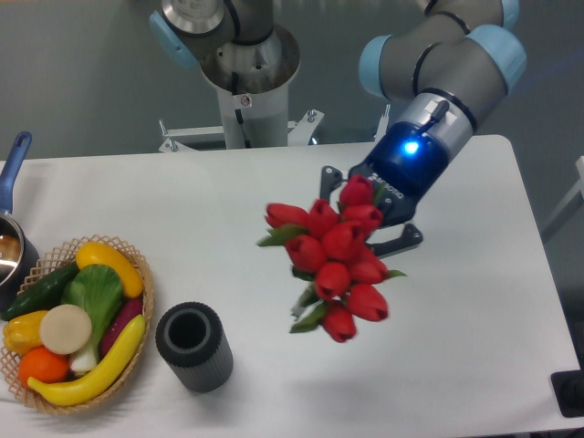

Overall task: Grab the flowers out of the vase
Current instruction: 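Carry the tulip bunch away from the vase and hold it raised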

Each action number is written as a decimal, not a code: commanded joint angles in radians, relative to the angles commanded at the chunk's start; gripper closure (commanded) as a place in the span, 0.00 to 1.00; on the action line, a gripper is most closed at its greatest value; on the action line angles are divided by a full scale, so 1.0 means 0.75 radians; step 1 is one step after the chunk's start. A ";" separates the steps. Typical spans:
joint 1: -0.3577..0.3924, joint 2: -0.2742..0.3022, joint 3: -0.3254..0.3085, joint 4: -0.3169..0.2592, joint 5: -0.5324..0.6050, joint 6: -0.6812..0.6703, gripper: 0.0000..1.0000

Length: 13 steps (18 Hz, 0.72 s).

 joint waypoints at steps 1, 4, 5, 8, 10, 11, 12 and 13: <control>0.006 0.008 0.000 0.000 0.055 0.004 0.76; 0.029 0.037 -0.035 0.000 0.215 0.051 0.77; 0.041 0.049 -0.059 0.000 0.250 0.082 0.77; 0.108 0.116 -0.171 -0.004 0.342 0.225 0.77; 0.121 0.141 -0.204 -0.004 0.440 0.276 0.77; 0.121 0.145 -0.213 -0.004 0.513 0.294 0.77; 0.121 0.153 -0.219 -0.004 0.587 0.305 0.77; 0.121 0.158 -0.227 -0.004 0.646 0.313 0.77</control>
